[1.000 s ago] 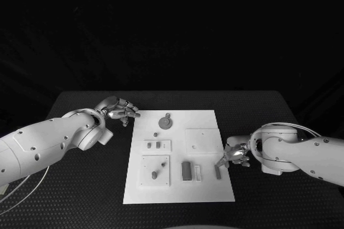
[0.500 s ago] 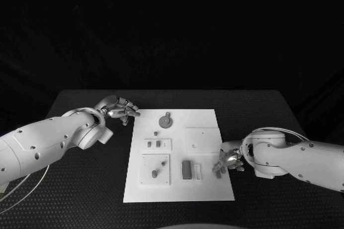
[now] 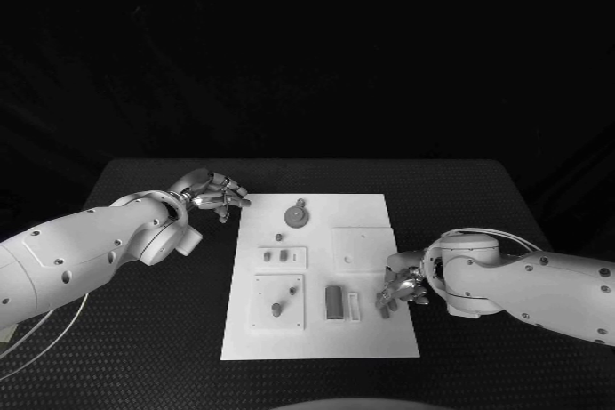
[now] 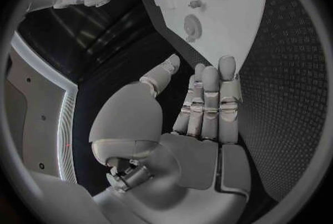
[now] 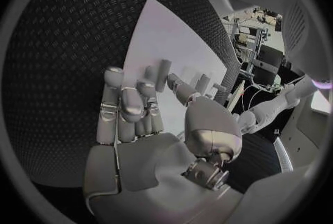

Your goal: Assemble the parts on the task board

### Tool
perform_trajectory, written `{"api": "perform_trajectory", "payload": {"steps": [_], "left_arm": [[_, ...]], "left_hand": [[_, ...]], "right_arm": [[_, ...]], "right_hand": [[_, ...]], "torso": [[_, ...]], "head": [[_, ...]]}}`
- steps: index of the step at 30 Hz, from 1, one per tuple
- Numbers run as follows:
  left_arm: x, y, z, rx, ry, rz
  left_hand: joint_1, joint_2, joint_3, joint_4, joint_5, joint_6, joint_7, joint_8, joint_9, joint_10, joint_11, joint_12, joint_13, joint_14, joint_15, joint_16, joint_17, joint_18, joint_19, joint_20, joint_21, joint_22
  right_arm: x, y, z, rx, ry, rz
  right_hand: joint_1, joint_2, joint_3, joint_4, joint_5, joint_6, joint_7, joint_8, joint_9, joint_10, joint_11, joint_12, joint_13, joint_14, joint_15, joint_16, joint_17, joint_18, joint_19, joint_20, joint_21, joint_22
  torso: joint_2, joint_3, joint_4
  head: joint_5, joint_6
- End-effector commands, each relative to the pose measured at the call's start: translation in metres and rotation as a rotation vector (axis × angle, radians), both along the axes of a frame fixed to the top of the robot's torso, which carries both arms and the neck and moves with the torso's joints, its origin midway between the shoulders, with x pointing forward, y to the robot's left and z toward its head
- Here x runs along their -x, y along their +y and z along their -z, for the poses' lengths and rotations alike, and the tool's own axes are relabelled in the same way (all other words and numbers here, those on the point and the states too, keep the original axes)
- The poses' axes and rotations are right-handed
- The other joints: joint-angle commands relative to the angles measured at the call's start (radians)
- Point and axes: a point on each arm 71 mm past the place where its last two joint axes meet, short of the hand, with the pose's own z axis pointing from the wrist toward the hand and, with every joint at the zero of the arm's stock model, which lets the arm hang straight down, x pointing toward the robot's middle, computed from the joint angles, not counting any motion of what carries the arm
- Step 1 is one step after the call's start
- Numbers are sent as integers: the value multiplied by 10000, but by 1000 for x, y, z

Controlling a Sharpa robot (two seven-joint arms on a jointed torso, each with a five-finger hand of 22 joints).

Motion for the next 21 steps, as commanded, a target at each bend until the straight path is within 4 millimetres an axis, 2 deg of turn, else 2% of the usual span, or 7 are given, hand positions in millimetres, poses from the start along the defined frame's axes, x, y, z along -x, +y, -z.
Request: {"api": "perform_trajectory", "payload": {"steps": [1, 3, 7, 17, 21], "left_arm": [[1, -2, -1, 61, 19, 141], [1, -2, -1, 63, 22, 147], [1, -2, -1, 62, 27, 149], [1, -2, -1, 56, 33, 136], [1, -2, -1, 58, 28, 139]], "left_hand": [[-96, 10, -12, 62, -37, -12, 58, 47, -12, -164, 77, 68, 14, 90, 0, -47, 11, 815, 74, -17, -38, 17], [-95, 11, -11, 63, -37, -12, 58, 47, -12, -165, 77, 68, 14, 90, 0, -47, 11, 815, 74, -17, -38, 18], [-94, 13, -10, 63, -37, -12, 58, 49, -12, -165, 77, 70, 14, 90, 0, -47, 11, 816, 75, -17, -39, 20], [-96, 14, -12, 66, -38, -12, 58, 52, -13, -165, 77, 73, 14, 90, -1, -46, 13, 817, 76, -17, -42, 24], [-97, 13, -12, 67, -37, -13, 58, 52, -14, -166, 77, 74, 14, 90, -1, -46, 13, 817, 77, -17, -43, 26]], "right_arm": [[9, -3, 17, 1136, 47, -695], [9, -2, 18, 1266, -82, -816], [7, 2, 19, 1648, -557, -1174], [8, 7, 23, 1980, -1080, -1551], [9, 9, 22, 1552, -1004, -1279]], "right_hand": [[358, 46, 58, -284, -55, -246, 129, -195, -8, 47, 53, -56, -16, -29, -40, -59, -22, 141, -59, 37, 21, 206], [723, 41, 96, -488, -54, -265, 144, -222, -10, 48, 69, -65, -21, -25, -24, -74, -36, 141, -61, 51, 28, 204], [1460, -88, 16, -500, -56, -271, 164, -259, -6, 51, 88, -70, -21, -18, -3, -87, -51, 141, -81, 89, 40, 203], [1673, -185, -141, -495, -56, -300, 179, -311, -19, 46, 101, -80, -25, -22, 8, -99, -62, 141, -95, 122, 27, 191], [2025, -59, -93, -538, -54, -319, 181, -342, -28, 42, 104, -80, -22, -24, 12, -102, -65, 141, -106, 99, 20, 192]], "torso": [[-1, 6, -5], [-3, 9, -7], [0, 8, -9], [2, 17, -4], [-1, 9, -4]], "head": [[12, -17], [14, -14], [3, -25], [-7, -35], [-12, -24]]}}
